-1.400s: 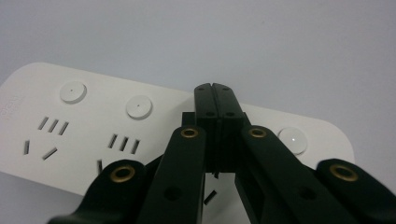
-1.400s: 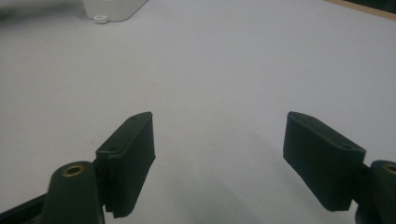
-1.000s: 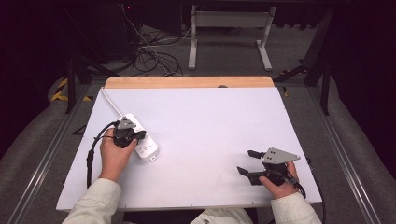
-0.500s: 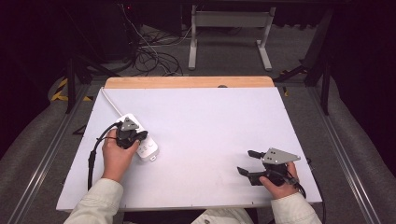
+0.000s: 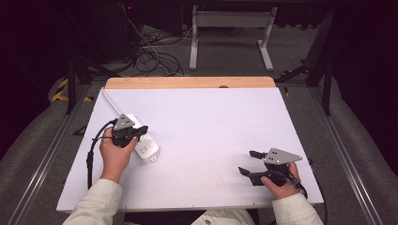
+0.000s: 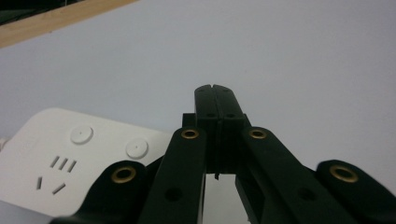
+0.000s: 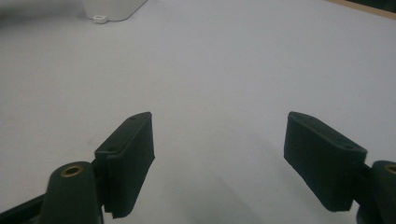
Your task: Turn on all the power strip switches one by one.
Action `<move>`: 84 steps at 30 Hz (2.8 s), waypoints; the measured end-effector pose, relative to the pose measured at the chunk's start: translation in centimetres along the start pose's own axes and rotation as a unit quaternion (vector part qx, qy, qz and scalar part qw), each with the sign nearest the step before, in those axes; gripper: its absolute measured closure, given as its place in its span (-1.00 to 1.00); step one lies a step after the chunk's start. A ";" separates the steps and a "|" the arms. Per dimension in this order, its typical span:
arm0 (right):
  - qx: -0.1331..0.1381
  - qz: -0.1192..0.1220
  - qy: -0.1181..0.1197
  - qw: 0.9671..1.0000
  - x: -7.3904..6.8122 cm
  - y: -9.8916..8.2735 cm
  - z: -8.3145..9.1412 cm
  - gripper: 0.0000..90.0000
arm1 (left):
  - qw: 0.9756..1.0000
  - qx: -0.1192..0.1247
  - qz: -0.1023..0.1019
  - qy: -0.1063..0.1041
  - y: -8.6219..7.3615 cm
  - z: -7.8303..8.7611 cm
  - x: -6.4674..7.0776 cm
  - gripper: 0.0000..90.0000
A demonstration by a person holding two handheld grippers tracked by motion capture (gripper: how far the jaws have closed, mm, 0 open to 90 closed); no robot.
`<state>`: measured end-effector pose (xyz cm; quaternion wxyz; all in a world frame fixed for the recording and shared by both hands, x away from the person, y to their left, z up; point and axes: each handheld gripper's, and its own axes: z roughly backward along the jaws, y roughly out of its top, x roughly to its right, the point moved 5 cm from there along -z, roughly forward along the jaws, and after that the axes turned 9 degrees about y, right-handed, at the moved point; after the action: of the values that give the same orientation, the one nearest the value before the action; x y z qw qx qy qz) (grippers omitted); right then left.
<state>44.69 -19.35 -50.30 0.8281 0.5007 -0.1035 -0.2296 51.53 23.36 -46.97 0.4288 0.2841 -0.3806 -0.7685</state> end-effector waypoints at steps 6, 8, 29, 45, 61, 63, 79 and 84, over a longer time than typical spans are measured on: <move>0.000 -0.001 0.002 1.000 -0.1 0.0 0.0 -0.44 | 1.000 0.000 0.007 0.007 0.1 0.2 -0.8 1.00; -0.001 -0.001 0.001 1.000 -0.1 0.0 0.0 -0.44 | 1.000 0.000 0.007 0.007 0.0 0.2 -1.0 1.00; -0.003 -0.001 0.002 1.000 -0.1 -0.1 -0.1 -0.45 | 0.998 -0.029 0.024 0.046 -2.1 -2.6 -3.6 1.00; -0.004 -0.001 0.003 1.000 -0.1 -0.1 -0.1 -0.45 | 0.998 -0.034 0.020 0.047 -2.4 -2.9 -3.8 1.00; -0.005 0.001 0.005 1.000 -0.2 -0.1 -0.1 -0.45 | 0.998 -0.026 0.043 0.037 -2.8 -3.1 -3.9 1.00; -0.005 0.002 0.005 1.000 -0.2 -0.1 -0.1 -0.45 | 0.998 -0.025 0.045 0.040 -2.8 -3.1 -3.9 1.00; -0.006 0.003 0.006 1.000 -0.2 -0.1 -0.1 -0.45 | 0.998 -0.029 0.048 0.036 -2.9 -3.3 -3.8 1.00; -0.003 0.003 0.007 1.000 -0.2 -0.1 0.0 -0.45 | 0.997 -0.037 0.032 0.053 -2.3 -2.9 -3.6 1.00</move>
<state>44.49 -19.29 -50.36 0.8309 0.4996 -0.0991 -0.2239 54.42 26.31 -50.06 0.4831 0.2962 -0.3379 -0.7515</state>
